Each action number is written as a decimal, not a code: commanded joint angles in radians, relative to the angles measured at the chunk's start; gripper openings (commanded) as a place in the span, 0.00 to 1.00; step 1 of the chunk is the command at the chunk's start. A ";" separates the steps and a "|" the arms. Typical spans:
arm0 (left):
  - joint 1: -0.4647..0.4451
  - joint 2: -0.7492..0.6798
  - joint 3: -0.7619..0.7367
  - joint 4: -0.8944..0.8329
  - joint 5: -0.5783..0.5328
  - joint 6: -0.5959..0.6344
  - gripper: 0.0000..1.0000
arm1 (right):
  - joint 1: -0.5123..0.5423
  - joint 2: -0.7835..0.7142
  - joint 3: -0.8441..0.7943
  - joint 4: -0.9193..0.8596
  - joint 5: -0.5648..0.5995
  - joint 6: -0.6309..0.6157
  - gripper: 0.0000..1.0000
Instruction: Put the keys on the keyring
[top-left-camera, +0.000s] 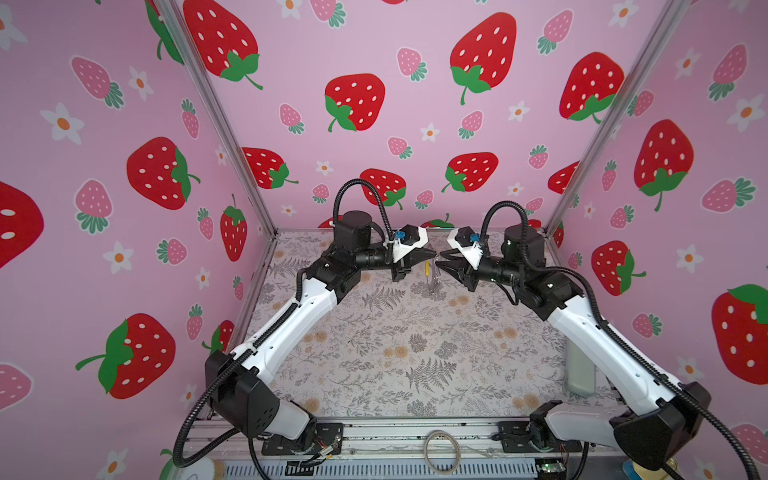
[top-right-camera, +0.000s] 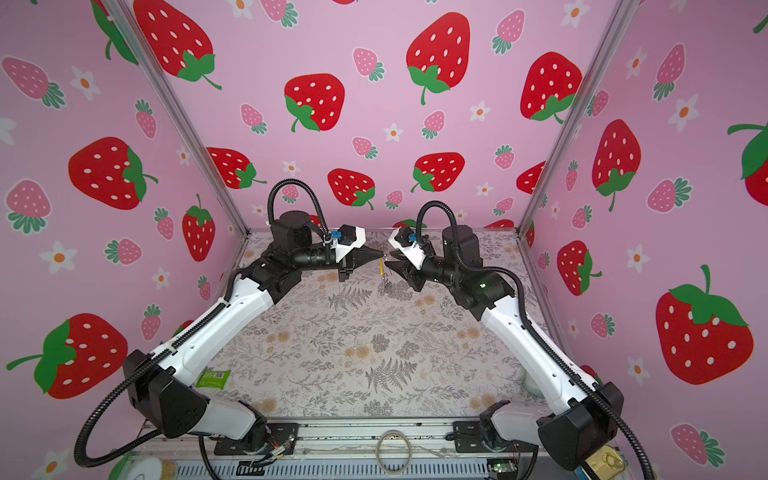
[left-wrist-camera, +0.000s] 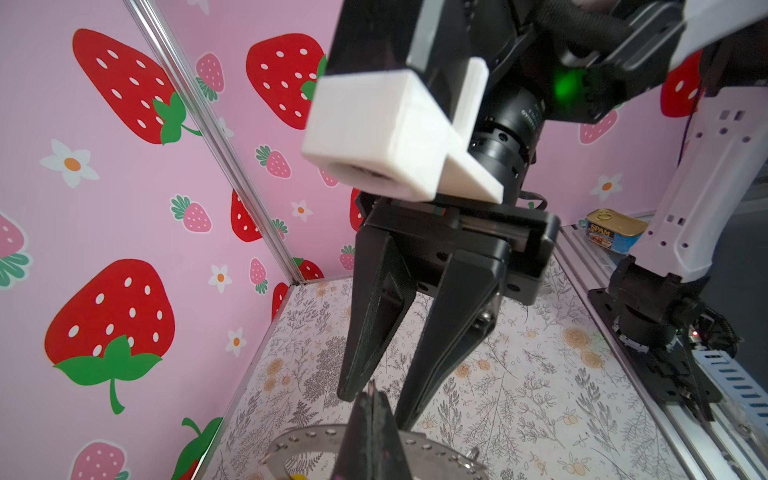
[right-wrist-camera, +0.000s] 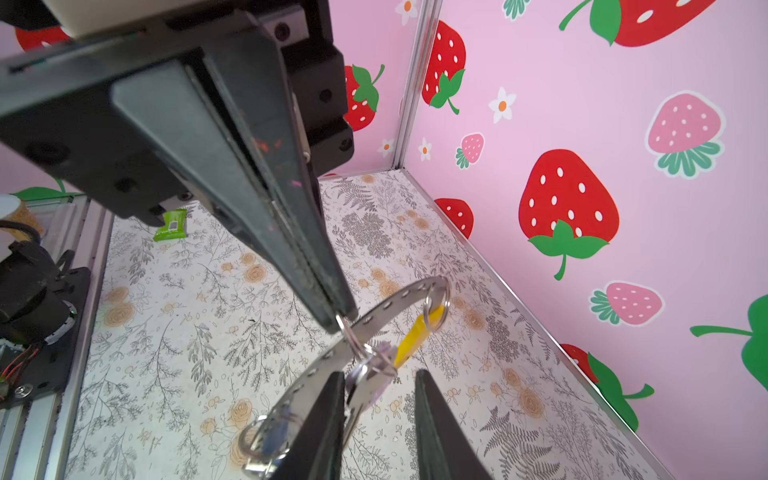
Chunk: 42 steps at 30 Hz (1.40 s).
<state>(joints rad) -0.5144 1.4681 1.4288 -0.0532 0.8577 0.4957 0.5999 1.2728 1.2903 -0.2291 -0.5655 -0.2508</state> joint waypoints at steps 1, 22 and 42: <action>0.003 -0.025 -0.014 0.104 0.026 -0.046 0.00 | -0.003 0.001 0.002 0.039 -0.077 0.027 0.31; -0.031 -0.042 -0.187 0.571 -0.104 -0.329 0.00 | -0.003 0.013 -0.012 0.098 -0.115 0.063 0.14; -0.033 -0.036 -0.331 0.834 -0.169 -0.454 0.00 | -0.104 -0.065 -0.082 0.164 -0.118 0.096 0.33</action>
<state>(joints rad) -0.5549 1.4517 1.0988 0.7174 0.6739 0.0631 0.5262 1.2495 1.2190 -0.1032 -0.6399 -0.1719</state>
